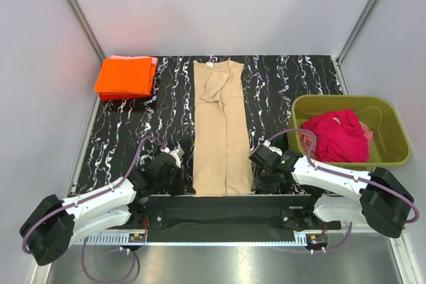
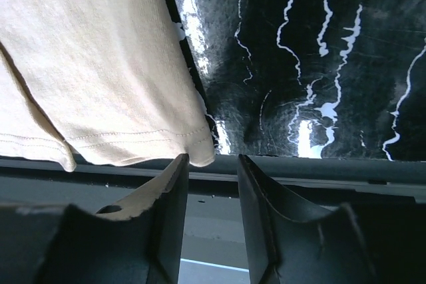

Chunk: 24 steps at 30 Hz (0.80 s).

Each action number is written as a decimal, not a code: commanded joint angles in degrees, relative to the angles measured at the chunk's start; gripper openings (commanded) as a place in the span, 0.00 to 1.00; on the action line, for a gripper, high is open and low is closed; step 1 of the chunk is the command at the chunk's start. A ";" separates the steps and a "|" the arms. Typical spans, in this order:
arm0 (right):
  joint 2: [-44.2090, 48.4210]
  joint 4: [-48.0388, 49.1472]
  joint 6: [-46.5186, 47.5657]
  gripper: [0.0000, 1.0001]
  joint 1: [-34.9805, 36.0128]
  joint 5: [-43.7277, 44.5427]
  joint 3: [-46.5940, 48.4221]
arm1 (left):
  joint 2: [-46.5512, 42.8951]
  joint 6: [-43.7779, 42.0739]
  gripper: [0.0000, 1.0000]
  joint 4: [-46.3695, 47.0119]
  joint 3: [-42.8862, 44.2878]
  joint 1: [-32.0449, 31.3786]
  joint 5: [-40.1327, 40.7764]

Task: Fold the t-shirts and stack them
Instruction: Fold the tshirt

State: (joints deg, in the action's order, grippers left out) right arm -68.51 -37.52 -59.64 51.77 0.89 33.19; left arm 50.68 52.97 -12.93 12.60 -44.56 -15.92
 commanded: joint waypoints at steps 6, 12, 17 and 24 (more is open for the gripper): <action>-0.65 -1.51 -0.57 0.39 0.53 3.16 1.09 | -0.14 -0.06 0.00 -1.31 1.11 -0.18 1.07; -3.11 1.92 -0.13 0.36 0.61 1.66 -0.31 | -1.01 0.20 0.00 -1.40 0.85 -0.27 1.07; -3.74 3.15 0.57 0.33 0.53 0.87 -0.67 | -1.81 0.55 0.00 -1.31 0.85 -0.44 0.98; -4.09 3.15 2.33 0.05 0.79 0.52 -0.23 | -2.33 0.73 0.00 -1.22 1.81 -0.97 0.72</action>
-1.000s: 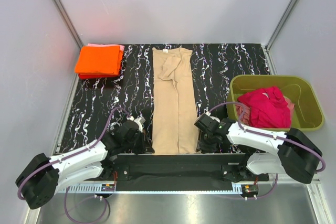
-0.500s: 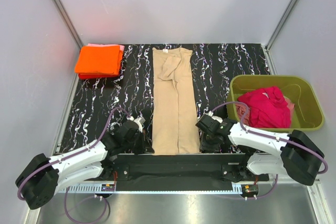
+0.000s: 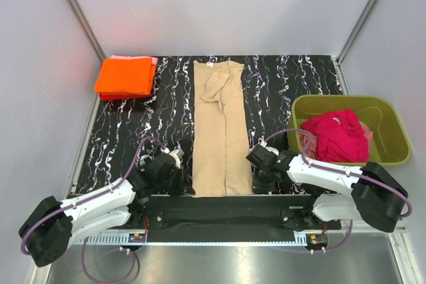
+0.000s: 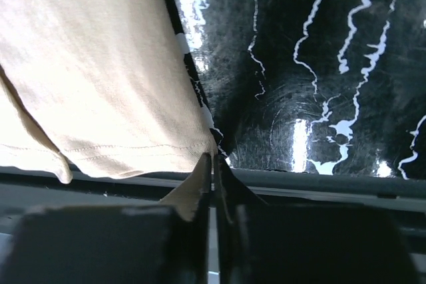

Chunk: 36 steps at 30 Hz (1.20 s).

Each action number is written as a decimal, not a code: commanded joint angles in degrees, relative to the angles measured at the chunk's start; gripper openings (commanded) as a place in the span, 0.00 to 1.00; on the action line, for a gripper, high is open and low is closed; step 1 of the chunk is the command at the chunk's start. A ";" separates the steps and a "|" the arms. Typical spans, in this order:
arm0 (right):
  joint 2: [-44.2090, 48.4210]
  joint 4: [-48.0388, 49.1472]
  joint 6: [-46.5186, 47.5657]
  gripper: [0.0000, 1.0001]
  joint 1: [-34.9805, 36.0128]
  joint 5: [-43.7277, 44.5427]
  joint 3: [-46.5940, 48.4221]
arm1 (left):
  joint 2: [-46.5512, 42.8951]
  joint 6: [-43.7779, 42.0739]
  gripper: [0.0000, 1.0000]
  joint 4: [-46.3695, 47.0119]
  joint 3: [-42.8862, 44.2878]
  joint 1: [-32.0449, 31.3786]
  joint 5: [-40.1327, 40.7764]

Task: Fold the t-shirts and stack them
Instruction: Fold the tshirt

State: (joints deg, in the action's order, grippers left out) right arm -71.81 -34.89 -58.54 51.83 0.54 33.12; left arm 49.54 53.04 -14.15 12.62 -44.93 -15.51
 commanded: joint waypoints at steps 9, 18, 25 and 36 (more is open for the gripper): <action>0.36 -5.34 -3.24 0.00 9.15 5.43 4.74 | -5.31 1.19 0.00 -8.16 3.63 -3.67 4.43; 3.69 -13.35 -9.04 0.00 16.72 11.33 9.94 | -12.80 4.26 0.00 -13.80 6.27 -7.01 6.37; 3.44 -13.88 -6.06 0.00 16.90 18.17 12.13 | -7.72 0.93 0.00 -14.24 12.42 -7.54 11.29; -7.54 -11.69 10.45 0.00 5.22 23.64 23.99 | 13.55 -9.78 0.00 -9.05 26.13 3.85 8.83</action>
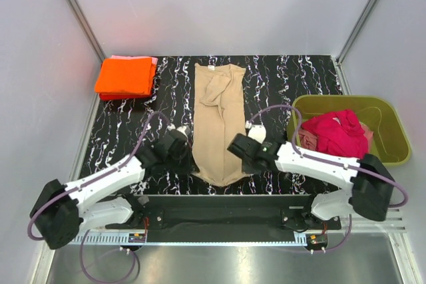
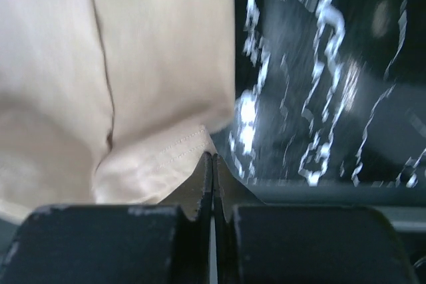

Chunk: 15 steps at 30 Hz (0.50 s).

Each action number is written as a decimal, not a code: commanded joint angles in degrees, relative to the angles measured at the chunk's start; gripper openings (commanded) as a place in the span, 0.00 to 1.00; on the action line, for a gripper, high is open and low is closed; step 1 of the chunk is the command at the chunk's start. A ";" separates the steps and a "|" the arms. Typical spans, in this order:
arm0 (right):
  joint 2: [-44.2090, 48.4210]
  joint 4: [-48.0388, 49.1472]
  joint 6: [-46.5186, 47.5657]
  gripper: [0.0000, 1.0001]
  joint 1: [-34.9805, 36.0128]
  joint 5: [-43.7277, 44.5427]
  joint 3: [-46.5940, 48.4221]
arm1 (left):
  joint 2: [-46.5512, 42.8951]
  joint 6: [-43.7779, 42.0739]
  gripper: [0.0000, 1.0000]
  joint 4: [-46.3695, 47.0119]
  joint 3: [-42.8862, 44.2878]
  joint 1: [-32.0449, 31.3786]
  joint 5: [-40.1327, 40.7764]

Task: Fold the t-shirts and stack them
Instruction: Fold the tshirt

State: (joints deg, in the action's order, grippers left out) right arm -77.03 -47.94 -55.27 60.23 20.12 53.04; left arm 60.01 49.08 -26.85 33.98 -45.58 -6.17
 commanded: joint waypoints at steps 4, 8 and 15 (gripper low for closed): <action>-9.07 4.16 15.86 0.00 -8.18 4.14 11.10 | 12.82 -11.63 0.00 4.96 11.62 11.47 -2.88; -16.20 7.42 22.29 0.00 -12.93 4.49 17.79 | 22.15 -15.50 0.00 6.90 19.09 14.99 -3.15; -29.30 8.13 31.44 0.00 -19.62 3.18 32.47 | 35.17 -20.59 0.00 7.61 32.19 18.07 -2.02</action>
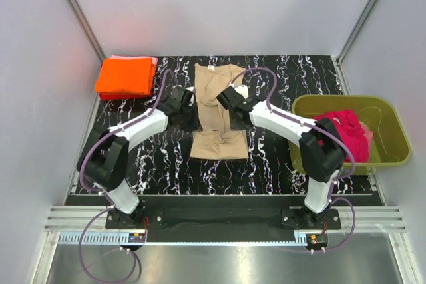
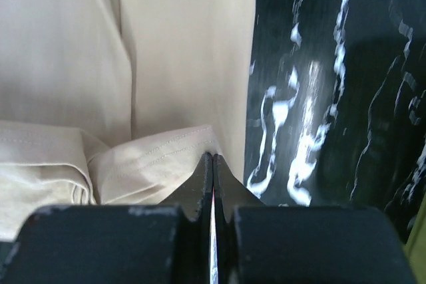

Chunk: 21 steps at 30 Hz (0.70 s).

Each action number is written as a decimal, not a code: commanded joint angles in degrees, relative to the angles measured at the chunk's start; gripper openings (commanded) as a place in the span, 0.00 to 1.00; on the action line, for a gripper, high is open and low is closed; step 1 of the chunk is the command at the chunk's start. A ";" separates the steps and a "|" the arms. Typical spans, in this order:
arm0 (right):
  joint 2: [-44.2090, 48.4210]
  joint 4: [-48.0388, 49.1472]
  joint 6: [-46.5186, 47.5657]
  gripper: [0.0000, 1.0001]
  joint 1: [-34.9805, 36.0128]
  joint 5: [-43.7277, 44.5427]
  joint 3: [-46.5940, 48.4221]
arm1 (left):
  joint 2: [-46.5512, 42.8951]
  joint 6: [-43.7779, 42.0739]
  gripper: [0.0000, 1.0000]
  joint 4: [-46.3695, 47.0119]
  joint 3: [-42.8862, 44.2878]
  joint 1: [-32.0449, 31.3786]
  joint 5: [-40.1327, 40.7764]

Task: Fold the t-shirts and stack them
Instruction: Fold the tshirt

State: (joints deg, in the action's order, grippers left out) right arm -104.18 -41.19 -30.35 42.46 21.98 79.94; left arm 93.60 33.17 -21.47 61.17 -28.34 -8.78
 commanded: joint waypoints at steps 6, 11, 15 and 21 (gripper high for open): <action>-6.55 1.29 10.74 0.00 -6.23 -0.96 13.04 | 7.38 -6.10 0.00 0.12 12.65 3.46 1.22; -8.84 1.20 12.42 0.00 -10.02 -3.60 17.96 | 11.07 -5.40 0.00 -0.06 17.39 6.01 1.65; -13.22 0.94 14.70 0.00 -12.31 -6.68 22.62 | 14.06 -5.13 0.00 -1.02 21.35 7.50 2.89; -19.55 0.32 15.49 0.00 -15.91 -9.23 28.60 | 22.66 -5.22 0.00 -3.22 28.83 10.05 1.40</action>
State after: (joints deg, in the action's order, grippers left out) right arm -121.16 -40.53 -16.64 27.97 15.22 104.92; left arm 113.10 28.71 -24.34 86.06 -19.51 -7.22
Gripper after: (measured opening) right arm 0.010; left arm 0.024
